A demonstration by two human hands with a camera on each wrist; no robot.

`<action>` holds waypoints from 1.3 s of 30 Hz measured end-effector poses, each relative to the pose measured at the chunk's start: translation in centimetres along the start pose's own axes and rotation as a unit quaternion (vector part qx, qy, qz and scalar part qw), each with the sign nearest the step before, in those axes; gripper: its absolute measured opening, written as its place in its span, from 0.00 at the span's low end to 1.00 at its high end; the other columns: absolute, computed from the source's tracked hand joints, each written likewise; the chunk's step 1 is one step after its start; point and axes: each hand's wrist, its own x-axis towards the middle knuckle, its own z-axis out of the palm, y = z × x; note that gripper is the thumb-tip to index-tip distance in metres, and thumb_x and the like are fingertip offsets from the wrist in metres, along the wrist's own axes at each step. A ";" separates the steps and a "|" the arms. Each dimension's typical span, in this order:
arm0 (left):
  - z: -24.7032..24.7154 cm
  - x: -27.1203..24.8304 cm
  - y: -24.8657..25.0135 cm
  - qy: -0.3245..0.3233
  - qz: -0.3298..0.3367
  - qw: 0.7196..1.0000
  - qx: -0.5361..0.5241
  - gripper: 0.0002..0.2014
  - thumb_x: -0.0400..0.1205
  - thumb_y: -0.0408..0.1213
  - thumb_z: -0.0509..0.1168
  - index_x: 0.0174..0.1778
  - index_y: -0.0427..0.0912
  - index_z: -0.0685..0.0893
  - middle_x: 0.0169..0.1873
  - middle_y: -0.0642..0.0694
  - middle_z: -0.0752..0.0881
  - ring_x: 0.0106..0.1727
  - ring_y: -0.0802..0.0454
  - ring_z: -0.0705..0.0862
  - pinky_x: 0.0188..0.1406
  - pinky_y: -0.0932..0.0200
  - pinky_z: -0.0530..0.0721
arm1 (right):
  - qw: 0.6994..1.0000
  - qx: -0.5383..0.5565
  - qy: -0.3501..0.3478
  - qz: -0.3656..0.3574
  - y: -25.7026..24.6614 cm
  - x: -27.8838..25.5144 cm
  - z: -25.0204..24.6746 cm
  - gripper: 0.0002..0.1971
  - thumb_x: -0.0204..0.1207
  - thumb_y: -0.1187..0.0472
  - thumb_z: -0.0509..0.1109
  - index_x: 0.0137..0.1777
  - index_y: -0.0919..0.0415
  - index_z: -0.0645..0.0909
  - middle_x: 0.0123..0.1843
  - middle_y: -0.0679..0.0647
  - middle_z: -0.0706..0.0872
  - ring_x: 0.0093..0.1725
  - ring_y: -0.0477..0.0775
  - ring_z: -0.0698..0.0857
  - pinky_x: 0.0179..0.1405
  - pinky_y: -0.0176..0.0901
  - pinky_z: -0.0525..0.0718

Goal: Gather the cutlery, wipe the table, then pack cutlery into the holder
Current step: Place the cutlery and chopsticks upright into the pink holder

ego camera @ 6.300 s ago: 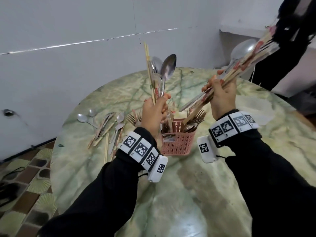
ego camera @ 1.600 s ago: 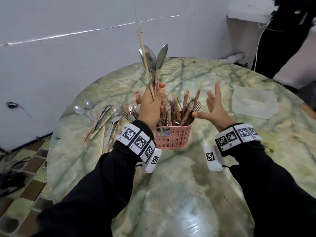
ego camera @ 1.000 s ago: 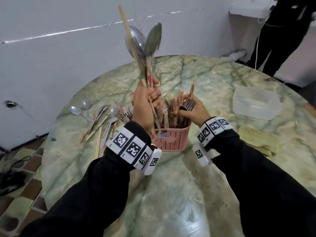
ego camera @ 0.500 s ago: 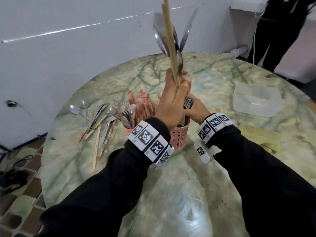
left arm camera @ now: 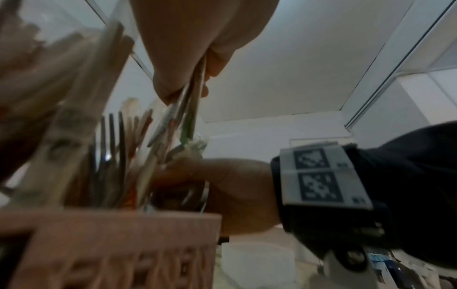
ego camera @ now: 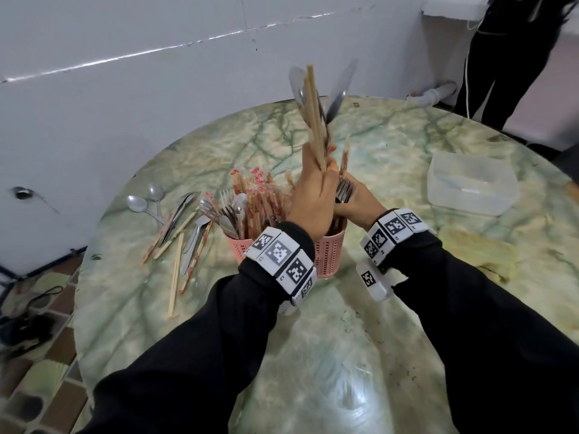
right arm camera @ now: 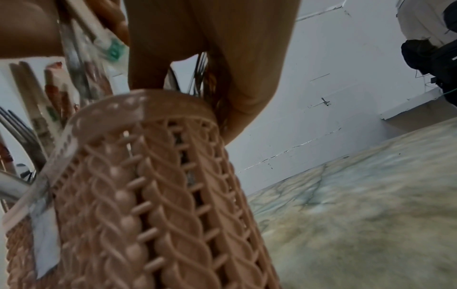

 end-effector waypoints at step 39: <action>-1.0 -2.2 -1.5 -0.065 0.008 0.992 0.108 0.33 0.73 0.46 0.70 0.74 0.44 0.67 0.77 0.45 0.62 0.76 0.54 0.63 0.76 0.52 0.65 | 0.985 -0.064 -0.151 0.051 -0.7 -1.9 -1.3 0.53 0.49 0.67 0.82 0.75 0.64 0.57 0.67 0.62 0.77 0.68 0.52 0.79 0.68 0.50 0.79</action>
